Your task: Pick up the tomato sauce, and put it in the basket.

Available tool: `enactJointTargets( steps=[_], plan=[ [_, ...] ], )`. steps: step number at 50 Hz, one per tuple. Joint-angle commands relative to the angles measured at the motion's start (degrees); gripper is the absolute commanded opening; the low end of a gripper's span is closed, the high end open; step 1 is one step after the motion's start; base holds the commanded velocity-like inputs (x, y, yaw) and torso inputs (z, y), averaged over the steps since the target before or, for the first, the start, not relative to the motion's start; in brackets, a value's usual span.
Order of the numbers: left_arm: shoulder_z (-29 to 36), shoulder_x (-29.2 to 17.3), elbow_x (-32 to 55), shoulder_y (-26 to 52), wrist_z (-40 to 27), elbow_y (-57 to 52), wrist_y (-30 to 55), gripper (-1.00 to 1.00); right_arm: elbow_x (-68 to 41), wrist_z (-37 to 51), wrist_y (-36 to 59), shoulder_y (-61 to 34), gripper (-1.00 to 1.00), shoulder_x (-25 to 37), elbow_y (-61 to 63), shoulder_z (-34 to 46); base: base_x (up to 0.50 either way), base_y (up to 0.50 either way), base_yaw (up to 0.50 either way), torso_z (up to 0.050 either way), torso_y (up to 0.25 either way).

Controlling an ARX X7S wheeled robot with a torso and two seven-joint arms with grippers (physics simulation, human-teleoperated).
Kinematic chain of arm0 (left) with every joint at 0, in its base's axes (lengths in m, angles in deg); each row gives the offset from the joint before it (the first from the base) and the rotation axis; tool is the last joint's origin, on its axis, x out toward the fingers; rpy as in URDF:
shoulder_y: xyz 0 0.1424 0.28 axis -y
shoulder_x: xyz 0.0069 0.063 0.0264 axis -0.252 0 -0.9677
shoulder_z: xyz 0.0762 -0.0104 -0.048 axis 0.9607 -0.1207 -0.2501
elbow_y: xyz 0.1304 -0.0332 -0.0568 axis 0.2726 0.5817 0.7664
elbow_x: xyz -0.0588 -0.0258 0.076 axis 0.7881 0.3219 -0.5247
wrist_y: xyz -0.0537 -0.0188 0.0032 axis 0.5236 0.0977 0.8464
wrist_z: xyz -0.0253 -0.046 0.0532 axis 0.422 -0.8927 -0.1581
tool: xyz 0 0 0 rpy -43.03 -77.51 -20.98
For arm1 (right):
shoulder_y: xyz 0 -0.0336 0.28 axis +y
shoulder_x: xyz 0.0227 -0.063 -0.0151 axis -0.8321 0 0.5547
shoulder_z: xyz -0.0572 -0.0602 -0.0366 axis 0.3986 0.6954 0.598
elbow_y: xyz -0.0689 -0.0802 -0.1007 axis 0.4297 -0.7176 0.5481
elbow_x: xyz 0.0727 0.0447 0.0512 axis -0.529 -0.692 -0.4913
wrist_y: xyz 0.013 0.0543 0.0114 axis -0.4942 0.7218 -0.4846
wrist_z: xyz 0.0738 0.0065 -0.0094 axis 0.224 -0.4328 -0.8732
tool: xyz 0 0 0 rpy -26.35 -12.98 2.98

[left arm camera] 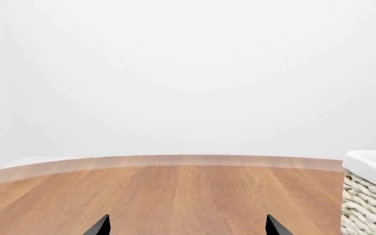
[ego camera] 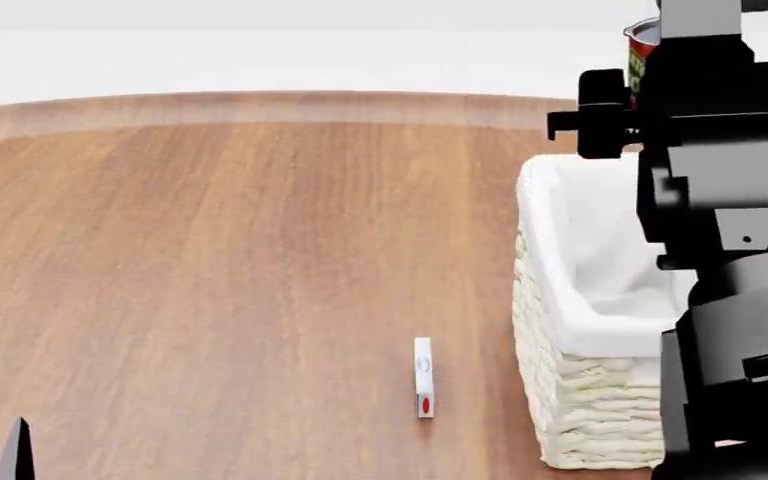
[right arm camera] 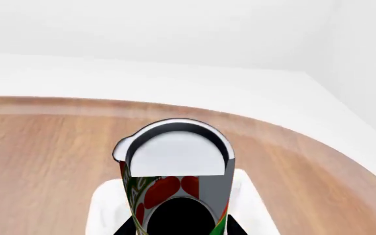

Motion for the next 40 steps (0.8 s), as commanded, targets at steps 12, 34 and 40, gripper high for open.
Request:
enactJointTargets(
  steps=[12,34,40],
  plan=[
    [-0.5,-0.5,0.2,-0.4,-0.3,-0.2,-0.2,1.0,24.5,-5.6,6.4,1.8,-1.0,-1.9,-1.2,-26.4,0.0,0.0,0.0,0.0,0.0],
    [0.3,-0.3,-0.5,0.3,-0.6,0.3,0.4,1.0,30.4,-4.7,9.6,3.7,-1.0,-1.5,-1.2,-33.7,0.0,0.0,0.0,0.0,0.0],
    [0.6,-0.1,-0.9,0.2,-0.6,0.3,0.3,1.0,30.8,-4.7,10.4,4.4,-1.0,-1.6,-1.2,-33.2,0.0,0.0,0.0,0.0,0.0]
  ],
)
